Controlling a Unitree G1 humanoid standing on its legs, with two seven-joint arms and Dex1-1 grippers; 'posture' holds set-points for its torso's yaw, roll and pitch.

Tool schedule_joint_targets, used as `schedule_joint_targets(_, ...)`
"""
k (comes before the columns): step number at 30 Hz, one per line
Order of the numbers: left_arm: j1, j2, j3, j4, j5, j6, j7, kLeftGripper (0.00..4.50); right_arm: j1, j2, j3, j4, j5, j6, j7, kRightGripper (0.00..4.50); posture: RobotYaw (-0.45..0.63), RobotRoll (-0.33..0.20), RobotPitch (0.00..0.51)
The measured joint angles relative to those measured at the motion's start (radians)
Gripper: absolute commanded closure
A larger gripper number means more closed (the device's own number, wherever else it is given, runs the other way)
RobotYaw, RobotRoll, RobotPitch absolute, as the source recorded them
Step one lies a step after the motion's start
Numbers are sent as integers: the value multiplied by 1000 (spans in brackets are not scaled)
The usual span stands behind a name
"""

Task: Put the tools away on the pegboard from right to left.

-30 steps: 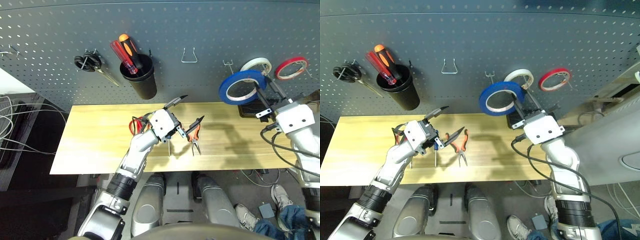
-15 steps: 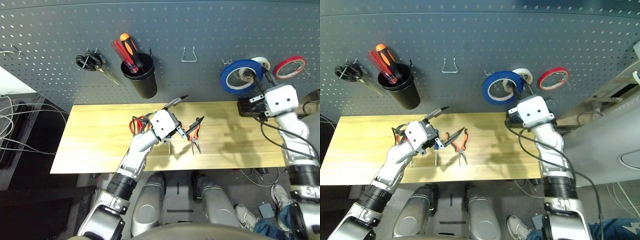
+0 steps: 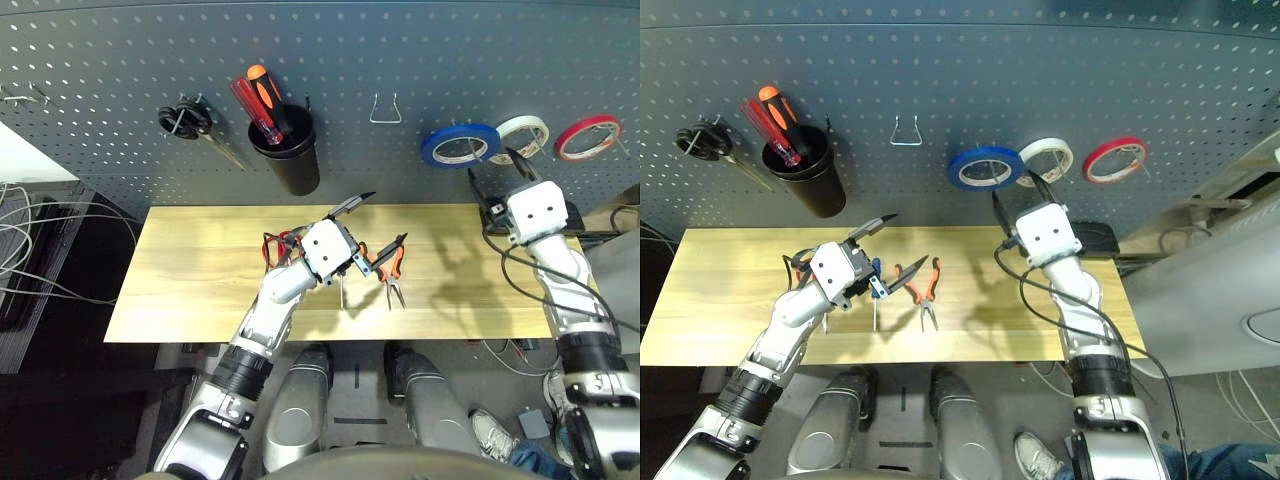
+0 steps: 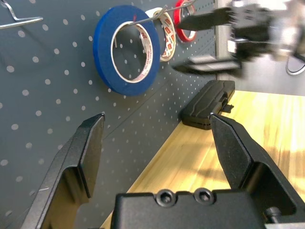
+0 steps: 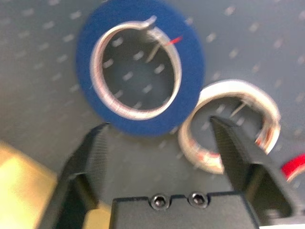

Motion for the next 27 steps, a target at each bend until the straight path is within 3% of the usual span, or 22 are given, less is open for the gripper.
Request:
schedule_joint_targets(4,2,2,-5,4,4,-1,-4,0,105,30,2,-41,45,93,22,43,94,0,250)
schedule_joint_targets(9,1,3,-22,14,27,66,-6,0,118,79,55,-50,56,256,75,43,105,0,250)
schedule_joint_targets(17,0,28,-37,11,74,316,-2,0,-139,183,71,60,140,603,120,43,132,0,247)
schedule_joint_targets(22,-21,58,-67,90,149,449,7,0,-339,268,24,292,192,753,78,43,161,0,243)
schedule_joint_targets(27,-24,63,-67,110,172,474,31,0,-373,298,-3,402,211,832,40,43,185,0,248)
